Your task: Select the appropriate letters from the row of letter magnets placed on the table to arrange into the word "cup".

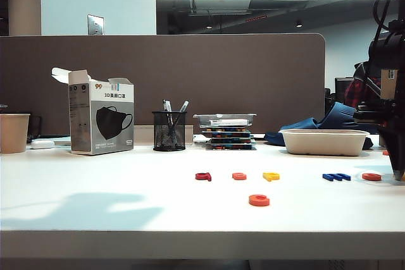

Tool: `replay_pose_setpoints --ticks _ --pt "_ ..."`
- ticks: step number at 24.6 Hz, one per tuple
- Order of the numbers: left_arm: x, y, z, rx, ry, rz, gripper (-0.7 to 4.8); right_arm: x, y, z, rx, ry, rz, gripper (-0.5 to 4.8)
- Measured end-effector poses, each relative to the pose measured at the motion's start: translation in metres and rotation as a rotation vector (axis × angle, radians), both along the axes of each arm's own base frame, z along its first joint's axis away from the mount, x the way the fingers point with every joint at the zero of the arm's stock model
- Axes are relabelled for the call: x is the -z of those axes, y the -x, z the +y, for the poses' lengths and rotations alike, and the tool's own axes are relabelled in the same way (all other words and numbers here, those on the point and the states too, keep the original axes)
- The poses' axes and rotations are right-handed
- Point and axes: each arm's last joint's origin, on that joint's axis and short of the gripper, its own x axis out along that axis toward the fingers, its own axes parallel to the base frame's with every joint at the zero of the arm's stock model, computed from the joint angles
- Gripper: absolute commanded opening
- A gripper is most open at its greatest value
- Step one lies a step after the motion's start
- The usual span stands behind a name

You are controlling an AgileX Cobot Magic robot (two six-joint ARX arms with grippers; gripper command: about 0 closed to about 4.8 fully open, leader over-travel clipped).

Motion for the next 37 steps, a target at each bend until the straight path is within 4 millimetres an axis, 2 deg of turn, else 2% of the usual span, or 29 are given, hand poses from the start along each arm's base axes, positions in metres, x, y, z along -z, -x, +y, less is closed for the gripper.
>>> replay_pose_setpoints --ticks 29,33,37 --pt "0.0 0.0 0.0 0.0 0.0 0.0 -0.05 -0.001 0.001 0.0 -0.001 -0.004 0.016 1.04" --pt "0.0 0.0 0.0 0.0 0.0 0.0 -0.05 -0.004 -0.001 0.0 0.004 -0.013 0.046 1.04" --pt "0.0 0.0 0.0 0.0 0.0 0.0 -0.05 -0.02 -0.005 0.001 0.014 -0.023 0.008 1.04"
